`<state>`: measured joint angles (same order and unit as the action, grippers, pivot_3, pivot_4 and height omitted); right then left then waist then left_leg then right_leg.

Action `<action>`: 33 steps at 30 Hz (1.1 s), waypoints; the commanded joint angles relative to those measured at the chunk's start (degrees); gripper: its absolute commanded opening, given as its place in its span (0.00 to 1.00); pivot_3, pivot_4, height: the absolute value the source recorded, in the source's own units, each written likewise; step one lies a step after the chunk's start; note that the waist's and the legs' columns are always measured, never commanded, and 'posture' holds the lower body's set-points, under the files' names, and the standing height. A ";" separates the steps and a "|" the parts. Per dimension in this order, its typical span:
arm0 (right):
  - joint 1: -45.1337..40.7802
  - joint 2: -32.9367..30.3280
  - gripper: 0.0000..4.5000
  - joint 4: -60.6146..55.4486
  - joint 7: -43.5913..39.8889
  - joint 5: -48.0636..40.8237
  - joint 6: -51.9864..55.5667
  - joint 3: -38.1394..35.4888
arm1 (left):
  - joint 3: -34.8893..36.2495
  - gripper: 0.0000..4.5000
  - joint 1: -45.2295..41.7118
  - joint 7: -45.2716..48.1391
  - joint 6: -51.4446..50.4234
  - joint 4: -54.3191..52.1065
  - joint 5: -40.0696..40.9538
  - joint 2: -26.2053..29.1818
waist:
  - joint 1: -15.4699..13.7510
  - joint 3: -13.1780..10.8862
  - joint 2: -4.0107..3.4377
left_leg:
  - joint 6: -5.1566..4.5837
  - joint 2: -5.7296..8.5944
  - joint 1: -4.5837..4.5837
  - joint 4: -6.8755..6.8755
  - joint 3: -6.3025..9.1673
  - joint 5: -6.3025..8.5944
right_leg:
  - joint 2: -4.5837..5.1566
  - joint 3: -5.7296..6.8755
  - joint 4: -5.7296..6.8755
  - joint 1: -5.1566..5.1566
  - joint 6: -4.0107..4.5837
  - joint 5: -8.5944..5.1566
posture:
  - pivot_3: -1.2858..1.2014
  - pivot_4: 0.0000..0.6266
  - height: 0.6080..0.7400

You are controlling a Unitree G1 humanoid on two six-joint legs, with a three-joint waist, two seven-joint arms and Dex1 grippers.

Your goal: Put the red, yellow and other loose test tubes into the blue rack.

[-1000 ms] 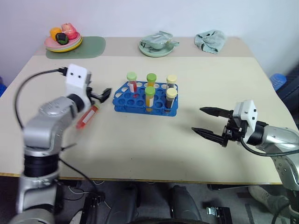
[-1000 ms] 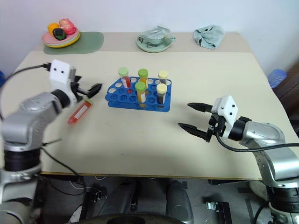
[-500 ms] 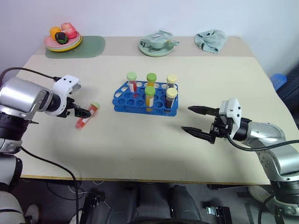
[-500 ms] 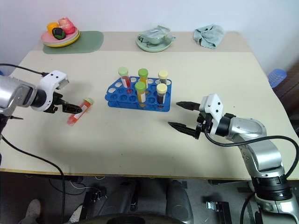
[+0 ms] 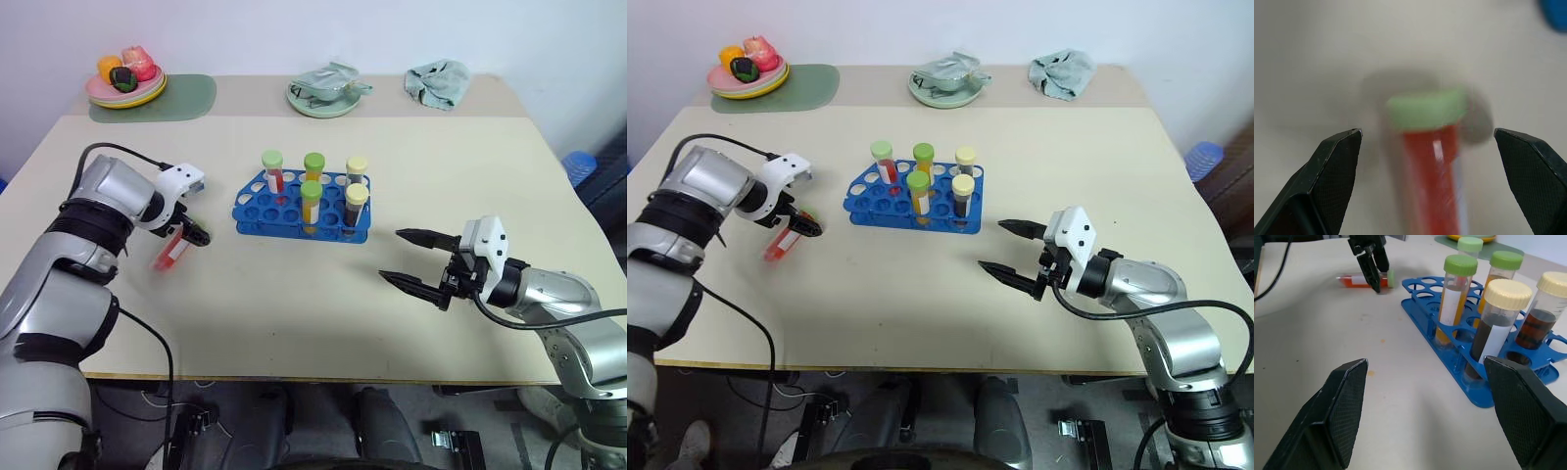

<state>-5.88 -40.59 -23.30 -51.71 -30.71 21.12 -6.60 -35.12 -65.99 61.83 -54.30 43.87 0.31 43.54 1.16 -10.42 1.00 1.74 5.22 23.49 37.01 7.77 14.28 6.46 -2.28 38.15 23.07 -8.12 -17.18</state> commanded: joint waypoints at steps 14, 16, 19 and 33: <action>-0.03 -0.52 0.86 -2.40 0.22 -1.21 0.54 -1.89 | 5.87 0.23 5.17 1.58 -9.74 -9.63 -3.12 2.34 | 0.07 0.00 0.00 | -0.01 -0.05 0.00 0.01 0.00 0.00 | 0.00 -0.01 0.03 0.00 0.00 0.00 | 0.52 0.24 1.00; -0.58 -0.43 0.86 -1.52 -0.43 -0.99 0.14 -1.51 | 7.14 0.20 6.63 0.94 -11.87 -12.42 -2.66 2.65 | 0.04 0.00 0.00 | -0.01 -0.06 0.00 0.01 0.00 0.00 | 0.00 -0.01 0.05 0.01 0.00 0.00 | 0.52 0.24 1.00; -1.41 -0.35 0.86 -0.30 -1.39 -0.66 -0.42 -1.18 | 11.55 0.20 8.93 -1.86 -14.09 -17.18 -1.39 2.82 | -0.01 0.00 0.00 | -0.01 -0.07 0.00 0.01 0.00 0.00 | 0.01 -0.02 0.04 0.01 0.00 0.00 | 0.52 0.24 1.00; -1.52 -0.89 0.86 2.25 -2.08 -0.40 -0.81 -3.27 | 55.10 0.20 19.87 -19.33 -14.89 -66.00 20.62 -17.15 | -0.33 0.02 0.01 | 0.33 -0.06 0.10 0.07 -0.03 -0.18 | 0.11 -0.01 -0.01 0.05 -0.01 0.01 | 0.52 0.24 1.00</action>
<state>-7.10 -41.15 -20.67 -54.61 -30.58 20.52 -7.54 17.60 -48.45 46.69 -72.83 -17.72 19.61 29.70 0.83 -10.40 1.01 2.07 5.15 23.57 37.09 7.74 14.10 6.57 -2.29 38.16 23.11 -8.12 -17.17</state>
